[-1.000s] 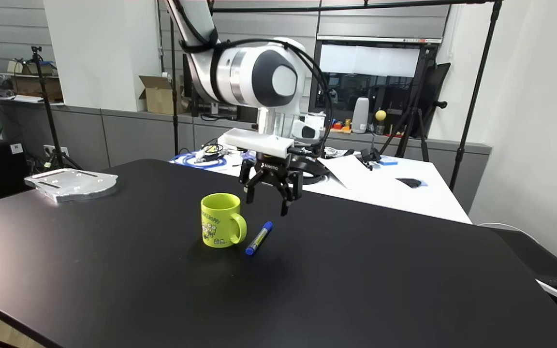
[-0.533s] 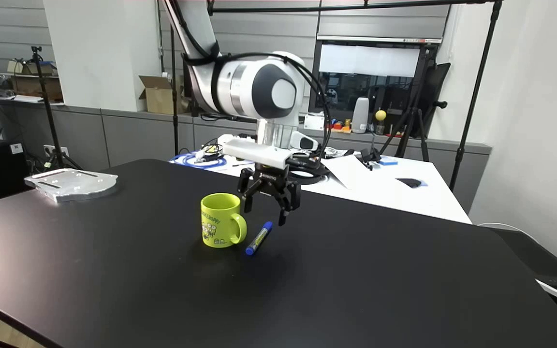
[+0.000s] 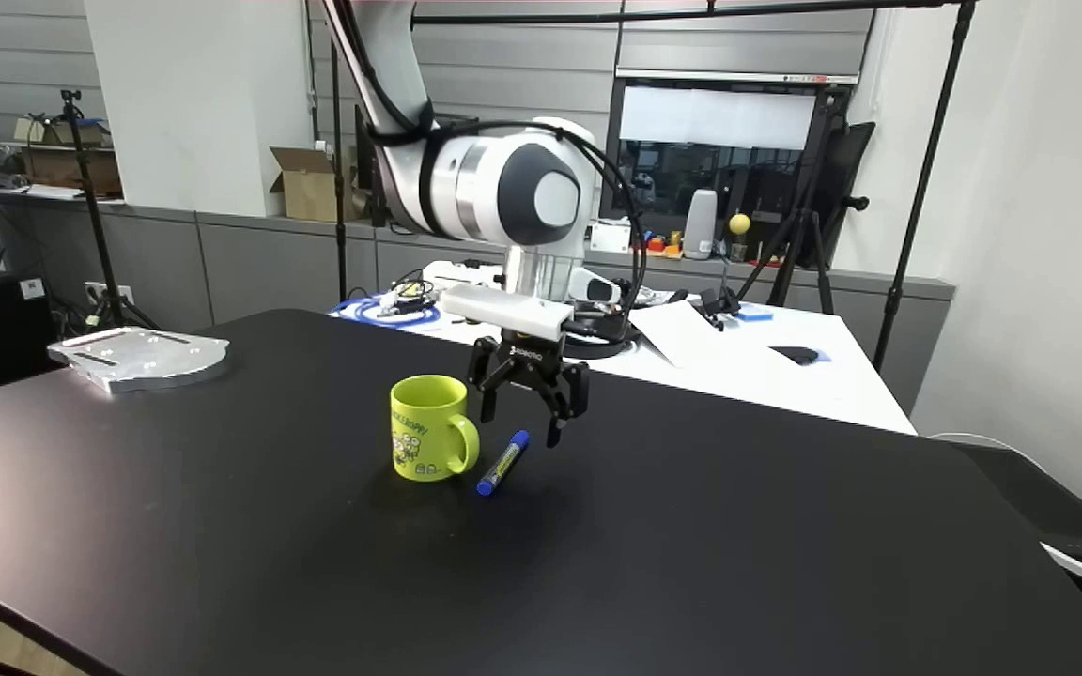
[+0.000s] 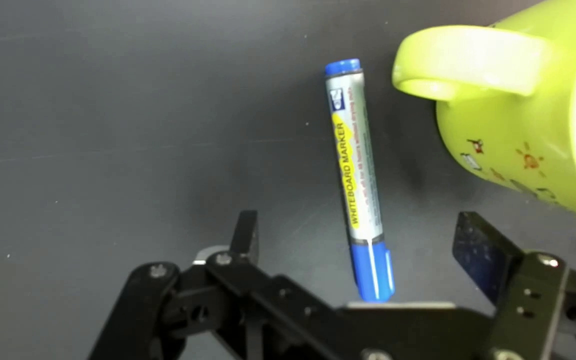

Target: Put the marker in the cup

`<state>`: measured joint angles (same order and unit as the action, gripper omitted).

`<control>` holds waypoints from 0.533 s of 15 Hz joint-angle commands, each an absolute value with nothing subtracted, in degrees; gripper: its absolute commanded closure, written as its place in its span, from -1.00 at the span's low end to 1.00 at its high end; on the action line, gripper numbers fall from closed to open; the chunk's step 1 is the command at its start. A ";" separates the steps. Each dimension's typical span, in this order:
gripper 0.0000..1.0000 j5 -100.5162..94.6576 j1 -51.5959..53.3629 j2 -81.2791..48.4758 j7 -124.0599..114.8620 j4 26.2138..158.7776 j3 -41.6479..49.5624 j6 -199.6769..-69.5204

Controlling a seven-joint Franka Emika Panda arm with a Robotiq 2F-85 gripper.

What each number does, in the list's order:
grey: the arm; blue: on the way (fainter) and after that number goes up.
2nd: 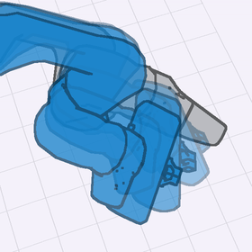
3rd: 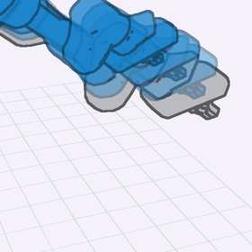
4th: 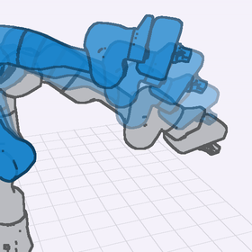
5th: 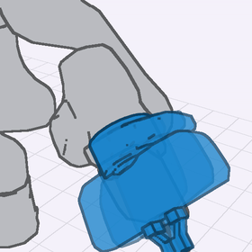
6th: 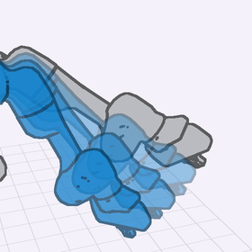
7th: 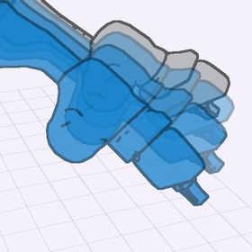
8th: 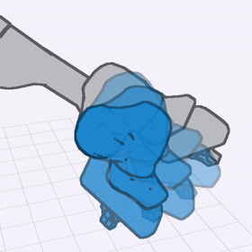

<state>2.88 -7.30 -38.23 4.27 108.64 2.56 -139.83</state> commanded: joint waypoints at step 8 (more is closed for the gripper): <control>-1.00 -1.70 -5.53 -44.02 3.17 102.88 4.58 -140.04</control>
<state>-0.66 -6.14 -42.38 4.21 105.50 4.17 -140.69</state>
